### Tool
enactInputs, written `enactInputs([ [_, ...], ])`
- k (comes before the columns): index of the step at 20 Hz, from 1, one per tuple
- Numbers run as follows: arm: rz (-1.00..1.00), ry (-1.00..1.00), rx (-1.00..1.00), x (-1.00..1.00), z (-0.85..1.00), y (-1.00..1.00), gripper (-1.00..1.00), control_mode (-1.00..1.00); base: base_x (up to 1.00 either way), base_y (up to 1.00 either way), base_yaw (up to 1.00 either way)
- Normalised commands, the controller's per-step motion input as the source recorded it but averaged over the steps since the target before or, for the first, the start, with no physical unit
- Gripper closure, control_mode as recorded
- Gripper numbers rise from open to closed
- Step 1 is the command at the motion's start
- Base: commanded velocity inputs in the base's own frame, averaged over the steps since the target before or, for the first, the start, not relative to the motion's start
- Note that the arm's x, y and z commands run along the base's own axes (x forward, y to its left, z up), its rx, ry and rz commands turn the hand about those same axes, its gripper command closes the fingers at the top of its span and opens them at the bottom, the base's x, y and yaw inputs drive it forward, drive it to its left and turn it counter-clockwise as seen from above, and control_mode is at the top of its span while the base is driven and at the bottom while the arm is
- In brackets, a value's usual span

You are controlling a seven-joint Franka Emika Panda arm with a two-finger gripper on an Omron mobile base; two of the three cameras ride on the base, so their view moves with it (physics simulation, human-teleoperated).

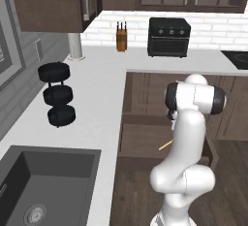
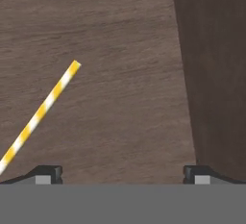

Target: Take a straw from the drawer in front and place it inside the glass cup on the dining counter.

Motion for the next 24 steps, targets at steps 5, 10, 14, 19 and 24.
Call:
enactInputs([
  [5, 0.0, -0.13, 0.05, 0.0, 0.0, 0.59, -1.0, -1.0, 0.0, 0.0, 0.0],
  [10, 0.0, -0.02, 0.01, 0.41, -0.02, 0.13, -1.0, -1.0, 0.0, 0.0, 0.0],
  [14, 0.0, 0.0, 0.0, 0.39, -0.14, 0.0, -1.0, -1.0, 0.0, 0.0, 0.0],
  [19, -0.01, 0.0, 0.0, 0.44, -0.25, 0.0, -1.0, -1.0, 0.0, 0.0, 0.0],
  [24, 0.0, 0.0, 0.0, 0.16, -0.4, -0.01, -1.0, -1.0, 0.0, 0.0, 0.0],
])
